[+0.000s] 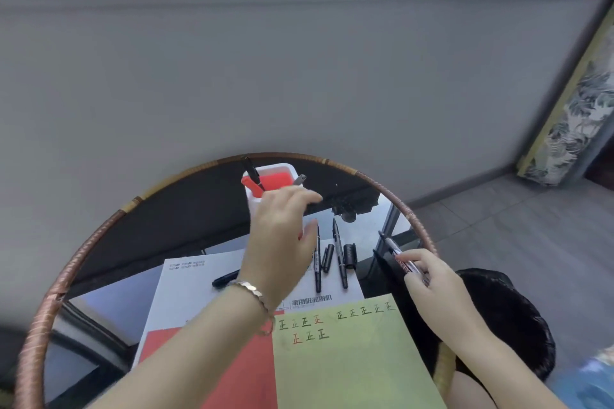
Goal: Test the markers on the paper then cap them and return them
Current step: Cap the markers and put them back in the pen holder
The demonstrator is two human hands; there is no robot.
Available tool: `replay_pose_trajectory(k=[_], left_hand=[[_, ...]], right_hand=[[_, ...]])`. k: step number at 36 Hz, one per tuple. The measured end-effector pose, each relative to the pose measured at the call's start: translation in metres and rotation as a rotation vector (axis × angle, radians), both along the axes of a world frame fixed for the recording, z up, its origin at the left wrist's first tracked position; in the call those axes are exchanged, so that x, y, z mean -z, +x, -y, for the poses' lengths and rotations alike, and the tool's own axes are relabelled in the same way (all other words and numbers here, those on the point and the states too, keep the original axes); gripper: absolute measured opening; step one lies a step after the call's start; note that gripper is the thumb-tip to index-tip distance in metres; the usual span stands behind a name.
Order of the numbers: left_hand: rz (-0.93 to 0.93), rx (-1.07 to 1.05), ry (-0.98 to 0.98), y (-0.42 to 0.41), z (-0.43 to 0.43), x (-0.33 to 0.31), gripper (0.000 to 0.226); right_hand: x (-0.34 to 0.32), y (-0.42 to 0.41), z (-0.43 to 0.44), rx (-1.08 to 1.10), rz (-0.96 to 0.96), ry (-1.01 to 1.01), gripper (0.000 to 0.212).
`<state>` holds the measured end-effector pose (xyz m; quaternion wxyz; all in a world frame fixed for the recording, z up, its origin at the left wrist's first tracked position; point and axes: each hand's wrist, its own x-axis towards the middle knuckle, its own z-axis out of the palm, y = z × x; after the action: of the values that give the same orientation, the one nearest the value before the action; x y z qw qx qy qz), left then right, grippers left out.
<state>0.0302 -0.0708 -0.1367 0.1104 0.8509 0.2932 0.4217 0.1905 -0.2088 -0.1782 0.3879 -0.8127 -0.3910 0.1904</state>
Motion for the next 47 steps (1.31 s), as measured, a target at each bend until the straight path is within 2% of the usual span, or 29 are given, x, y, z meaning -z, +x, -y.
replay_pose_trajectory(k=[3,5,10,14,15,17,21,23,25,28,32,39,45,47], left_hand=[[-0.370,0.118,-0.062,0.015,0.013,0.013,0.031],[-0.514,0.119,-0.107,0.026,0.014,0.022,0.036],[-0.758,0.095,-0.201,0.051,0.010,0.031,0.044],[-0.769,0.096,-0.188,0.060,0.009,0.034,0.043],[-0.745,0.104,-0.183,0.060,0.010,0.035,0.042],[-0.570,0.119,-0.285,0.058,0.014,0.033,0.040],[0.026,0.138,-0.884,0.044,0.028,0.012,0.018],[0.289,0.126,-1.161,0.034,0.031,0.006,0.018],[0.476,0.106,-1.342,0.020,0.031,0.003,0.024],[0.659,0.070,-1.546,0.000,0.030,0.004,0.025],[0.717,0.111,-1.622,-0.023,0.030,0.007,0.018],[0.727,0.133,-1.591,-0.041,0.033,0.009,0.020],[0.695,0.141,-1.538,-0.043,0.036,0.011,0.039],[0.642,0.154,-1.485,-0.043,0.038,0.011,0.029]], right_hand=[[-0.004,-0.002,0.004,0.002,-0.074,0.047,0.024],[-0.007,-0.004,0.007,-0.002,-0.099,0.070,0.025],[-0.009,-0.004,0.016,-0.002,-0.145,0.106,0.032],[-0.011,-0.003,0.021,0.000,-0.159,0.148,0.034],[-0.011,-0.003,0.022,0.002,-0.164,0.158,0.034],[-0.013,-0.004,0.024,0.004,-0.181,0.186,0.034],[-0.017,-0.006,0.024,0.012,-0.277,0.289,0.029],[-0.019,-0.008,0.023,-0.006,-0.350,0.321,0.028],[-0.022,-0.011,0.022,-0.045,-0.380,0.332,0.028],[-0.026,-0.020,0.020,-0.108,-0.378,0.355,0.028],[-0.034,-0.036,0.016,-0.180,-0.349,0.367,0.019],[-0.039,-0.046,0.012,-0.263,-0.302,0.318,0.020],[-0.039,-0.049,0.012,-0.315,-0.248,0.275,0.024],[-0.040,-0.049,0.012,-0.326,-0.225,0.268,0.024]])
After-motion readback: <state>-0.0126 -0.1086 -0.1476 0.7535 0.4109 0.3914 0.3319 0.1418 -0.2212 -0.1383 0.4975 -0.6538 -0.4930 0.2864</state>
